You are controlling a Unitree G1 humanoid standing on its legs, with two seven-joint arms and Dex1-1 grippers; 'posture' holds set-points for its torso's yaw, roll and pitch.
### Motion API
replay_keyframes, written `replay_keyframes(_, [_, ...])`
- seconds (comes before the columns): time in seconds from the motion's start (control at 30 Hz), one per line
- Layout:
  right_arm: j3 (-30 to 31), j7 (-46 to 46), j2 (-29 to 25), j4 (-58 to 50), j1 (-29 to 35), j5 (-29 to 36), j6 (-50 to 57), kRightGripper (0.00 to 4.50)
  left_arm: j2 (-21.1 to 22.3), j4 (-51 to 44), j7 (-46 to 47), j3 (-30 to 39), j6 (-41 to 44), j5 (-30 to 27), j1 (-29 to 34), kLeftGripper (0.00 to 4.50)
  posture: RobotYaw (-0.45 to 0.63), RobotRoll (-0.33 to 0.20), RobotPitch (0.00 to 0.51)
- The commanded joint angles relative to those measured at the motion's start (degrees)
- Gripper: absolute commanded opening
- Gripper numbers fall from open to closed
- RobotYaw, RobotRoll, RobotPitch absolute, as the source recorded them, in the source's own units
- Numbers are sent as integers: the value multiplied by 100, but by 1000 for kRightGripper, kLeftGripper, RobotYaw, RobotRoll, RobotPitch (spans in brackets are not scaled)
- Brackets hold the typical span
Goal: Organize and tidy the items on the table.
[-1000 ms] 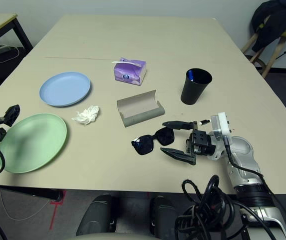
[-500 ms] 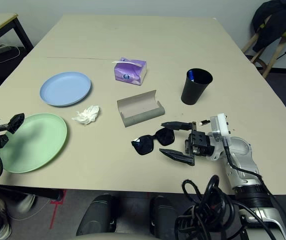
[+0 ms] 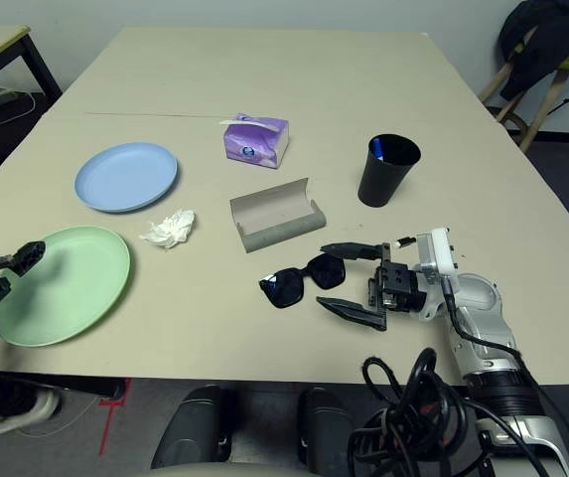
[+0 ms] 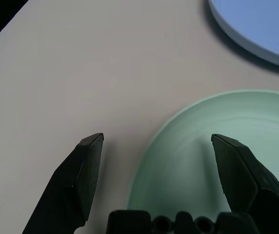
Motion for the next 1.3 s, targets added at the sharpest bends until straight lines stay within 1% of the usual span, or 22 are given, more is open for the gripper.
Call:
replay_keyframes(0.03, [30, -30, -47, -76, 80, -30, 4, 4500, 180, 74, -284, -148, -94, 155, 172, 4485, 185, 0, 122])
replay_keyframes(0.17, [37, -64, -49, -97, 83, -37, 9, 4500, 379, 63, -635, -198, -188, 268, 480, 4485, 187, 0, 122])
replay_keyframes(0.4, [65, -109, -44, -87, 49, -58, 7, 4500, 615, 90, -1098, -221, -199, 306, 661, 4485, 191, 0, 123])
replay_keyframes(0.43, [69, -117, -39, -83, 42, -67, 0, 4500, 646, 122, -1152, -197, -190, 296, 670, 4319, 191, 0, 123])
replay_keyframes(0.5, [69, -125, -35, -68, 27, -77, -12, 4500, 680, 165, -1215, -169, -190, 299, 675, 3870, 191, 0, 122])
replay_keyframes(0.6, [63, -143, -30, -53, 14, -92, -31, 4500, 745, 243, -1352, -141, -181, 295, 713, 2693, 191, 0, 122])
replay_keyframes(0.63, [59, -146, -28, -46, 12, -98, -39, 4500, 760, 271, -1389, -137, -185, 296, 730, 2393, 187, 0, 121])
replay_keyframes(0.67, [56, -153, -26, -46, 15, -105, -48, 4500, 770, 314, -1421, -136, -214, 307, 747, 1954, 187, 0, 121])
replay_keyframes(0.83, [54, -174, -24, -53, 29, -116, -74, 4500, 774, 425, -1502, -148, -210, 322, 769, 124, 183, 0, 120])
replay_keyframes(0.87, [53, -179, -26, -64, 37, -115, -72, 4500, 777, 443, -1524, -149, -229, 342, 781, 23, 183, 0, 120])
replay_keyframes(1.17, [41, -201, -43, -68, 33, -129, -86, 4500, 767, 552, -1542, -130, -274, 362, 701, 23, 182, 0, 123])
replay_keyframes(1.3, [42, -201, -45, -52, 18, -138, -90, 4500, 804, 457, -1568, 2, -143, 222, 583, 23, 184, 0, 123])
